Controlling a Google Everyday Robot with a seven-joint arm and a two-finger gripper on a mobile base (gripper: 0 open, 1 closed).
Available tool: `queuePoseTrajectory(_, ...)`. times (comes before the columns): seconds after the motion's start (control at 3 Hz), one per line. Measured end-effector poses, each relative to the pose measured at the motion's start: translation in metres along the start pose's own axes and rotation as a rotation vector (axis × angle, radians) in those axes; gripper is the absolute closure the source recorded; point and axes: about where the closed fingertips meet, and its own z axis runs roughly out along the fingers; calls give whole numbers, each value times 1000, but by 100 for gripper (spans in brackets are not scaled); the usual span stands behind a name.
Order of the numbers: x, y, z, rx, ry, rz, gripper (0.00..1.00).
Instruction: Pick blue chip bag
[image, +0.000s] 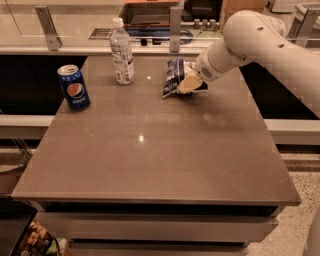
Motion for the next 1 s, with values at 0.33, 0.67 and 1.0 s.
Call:
queuePoseTrajectory(0.33, 0, 1, 2, -4, 1, -1, 89)
queuePoseTrajectory(0.67, 0, 3, 4, -7, 2, -2, 100)
queuePoseTrajectory(1.0, 0, 3, 5, -11, -5, -1, 100)
